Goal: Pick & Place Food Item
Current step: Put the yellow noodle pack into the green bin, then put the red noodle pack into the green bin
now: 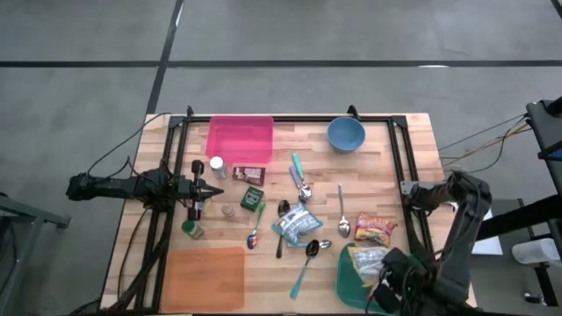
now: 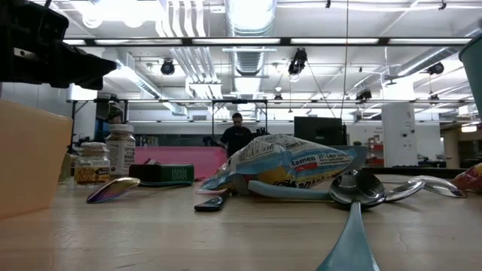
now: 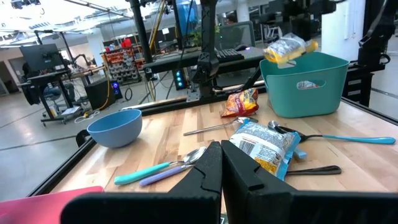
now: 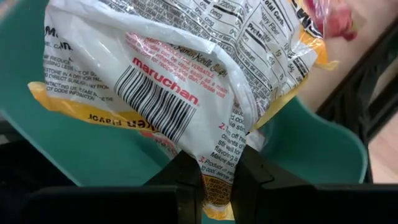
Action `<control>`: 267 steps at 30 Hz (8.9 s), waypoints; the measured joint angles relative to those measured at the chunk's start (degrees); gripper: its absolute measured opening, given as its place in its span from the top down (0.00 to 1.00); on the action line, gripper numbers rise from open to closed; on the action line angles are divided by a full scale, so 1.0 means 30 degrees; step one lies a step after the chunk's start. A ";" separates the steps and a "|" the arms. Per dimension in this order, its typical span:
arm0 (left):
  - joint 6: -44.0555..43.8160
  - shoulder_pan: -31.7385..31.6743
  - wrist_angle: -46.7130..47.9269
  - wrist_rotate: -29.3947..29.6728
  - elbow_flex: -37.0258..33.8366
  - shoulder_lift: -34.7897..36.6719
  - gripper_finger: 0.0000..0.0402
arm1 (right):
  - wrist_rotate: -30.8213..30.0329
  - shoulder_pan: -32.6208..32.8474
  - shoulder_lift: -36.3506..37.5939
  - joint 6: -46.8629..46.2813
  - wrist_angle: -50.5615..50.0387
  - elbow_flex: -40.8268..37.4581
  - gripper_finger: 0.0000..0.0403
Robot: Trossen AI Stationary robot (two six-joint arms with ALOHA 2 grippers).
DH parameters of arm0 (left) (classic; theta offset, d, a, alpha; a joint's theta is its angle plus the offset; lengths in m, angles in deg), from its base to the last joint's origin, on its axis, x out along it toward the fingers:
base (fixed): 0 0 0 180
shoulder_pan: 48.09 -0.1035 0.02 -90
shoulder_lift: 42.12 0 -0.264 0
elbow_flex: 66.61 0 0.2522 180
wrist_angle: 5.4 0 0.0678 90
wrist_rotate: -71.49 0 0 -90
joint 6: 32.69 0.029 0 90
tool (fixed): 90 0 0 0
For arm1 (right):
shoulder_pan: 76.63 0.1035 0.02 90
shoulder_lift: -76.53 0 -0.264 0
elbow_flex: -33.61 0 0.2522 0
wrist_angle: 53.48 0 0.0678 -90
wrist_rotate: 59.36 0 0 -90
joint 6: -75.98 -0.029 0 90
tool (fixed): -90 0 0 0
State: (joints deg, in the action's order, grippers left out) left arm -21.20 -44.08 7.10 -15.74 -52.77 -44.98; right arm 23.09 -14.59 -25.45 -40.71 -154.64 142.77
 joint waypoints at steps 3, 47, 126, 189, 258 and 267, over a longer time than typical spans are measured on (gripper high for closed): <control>0.0000 0.0001 -0.0004 0.0000 0.0000 0.0001 1.00 | 0.0036 0.0248 -0.0461 -0.0227 0.0370 0.0033 0.89; 0.0000 0.0006 0.0002 0.0000 0.0000 -0.0005 1.00 | -0.0005 -0.0276 0.0191 0.1469 0.8821 -0.7017 0.70; 0.0000 0.0002 -0.0005 0.0000 0.0000 0.0002 1.00 | 0.2942 -1.4031 1.0457 1.2078 0.6480 -1.5632 0.27; 0.0000 0.0000 0.0002 0.0000 0.0000 -0.0001 1.00 | 0.5507 -0.9521 0.9612 -0.1402 1.2073 -1.9944 0.27; 0.0000 0.0005 0.0002 0.0000 0.0000 0.0002 1.00 | 0.1396 -0.9507 0.9998 0.1119 0.5081 -1.4174 0.91; 0.0000 0.0001 -0.0004 0.0000 0.0000 0.0002 1.00 | -0.0275 -0.9507 0.9976 0.2171 0.3106 -1.2027 0.91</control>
State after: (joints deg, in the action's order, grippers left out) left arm -21.20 -44.08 7.09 -15.74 -52.77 -44.97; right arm 22.27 -43.12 4.47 -34.20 -145.32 106.69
